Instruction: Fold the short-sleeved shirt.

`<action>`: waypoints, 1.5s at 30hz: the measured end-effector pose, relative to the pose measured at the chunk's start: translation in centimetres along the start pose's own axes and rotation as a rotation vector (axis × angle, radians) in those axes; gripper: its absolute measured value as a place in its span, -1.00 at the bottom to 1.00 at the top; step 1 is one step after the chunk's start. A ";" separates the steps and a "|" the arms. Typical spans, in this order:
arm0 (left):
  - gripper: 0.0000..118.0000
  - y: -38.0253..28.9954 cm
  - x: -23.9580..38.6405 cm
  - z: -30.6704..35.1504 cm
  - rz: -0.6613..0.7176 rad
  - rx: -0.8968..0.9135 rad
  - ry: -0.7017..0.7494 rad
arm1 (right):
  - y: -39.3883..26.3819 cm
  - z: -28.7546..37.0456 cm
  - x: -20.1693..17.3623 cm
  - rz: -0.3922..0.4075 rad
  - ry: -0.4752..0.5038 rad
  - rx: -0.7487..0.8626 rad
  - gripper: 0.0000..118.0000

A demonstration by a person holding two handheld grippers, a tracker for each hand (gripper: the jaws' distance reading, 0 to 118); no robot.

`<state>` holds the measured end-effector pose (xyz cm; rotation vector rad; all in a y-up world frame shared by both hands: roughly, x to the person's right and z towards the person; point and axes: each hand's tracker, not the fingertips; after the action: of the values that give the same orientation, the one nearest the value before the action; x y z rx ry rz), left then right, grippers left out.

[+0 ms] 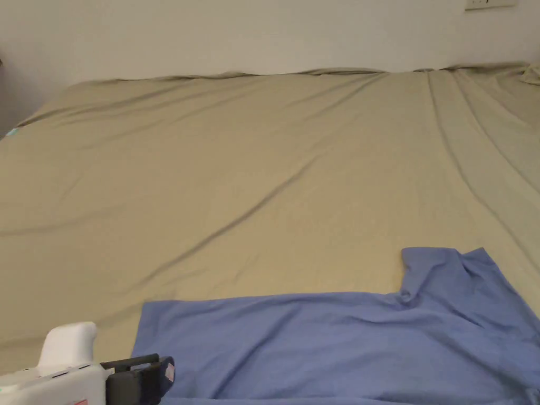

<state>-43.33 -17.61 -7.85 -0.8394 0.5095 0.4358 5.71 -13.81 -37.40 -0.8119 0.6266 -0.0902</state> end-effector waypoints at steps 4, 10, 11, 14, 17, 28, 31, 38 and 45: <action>-0.01 1.4 0.2 -2.0 0.010 0.005 -0.007 | -0.9 -3.0 -3.8 0.210 -0.062 0.023 -0.90; -1.00 5.1 -1.0 -7.0 -0.066 -0.039 0.042 | -1.5 -5.4 -5.7 0.184 0.029 -0.017 -0.90; -1.00 5.8 -1.4 -8.2 -0.060 -0.047 0.050 | -1.5 -5.6 -5.6 0.188 0.028 -0.022 -0.90; -1.00 7.8 -2.3 -10.9 -0.130 -0.046 0.177 | -1.5 -6.0 -5.1 0.193 0.024 -0.028 -0.90; -0.85 8.8 -2.9 -13.6 -0.139 -0.074 0.274 | -1.7 -5.6 -5.4 0.177 0.027 -0.035 -0.90; 0.58 7.5 -1.0 -15.7 -0.098 -0.164 0.212 | -1.8 -7.2 -3.7 0.187 -0.034 -0.104 -0.90; -0.92 7.4 0.3 -14.7 -0.179 -0.114 0.165 | -1.4 -8.7 -3.0 0.220 -0.100 -0.158 -0.90; -0.92 8.0 0.5 -10.7 0.040 -0.057 -0.092 | 3.3 -13.4 2.1 0.182 -0.087 -0.156 -0.05; -0.92 8.9 1.0 -7.5 0.023 -0.023 -0.093 | 6.8 -20.1 3.8 0.276 -0.203 -0.266 0.97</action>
<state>-49.33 -18.12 -17.86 -0.8322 0.4293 0.5006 -3.39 -23.27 -54.48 -0.9682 0.5587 0.3293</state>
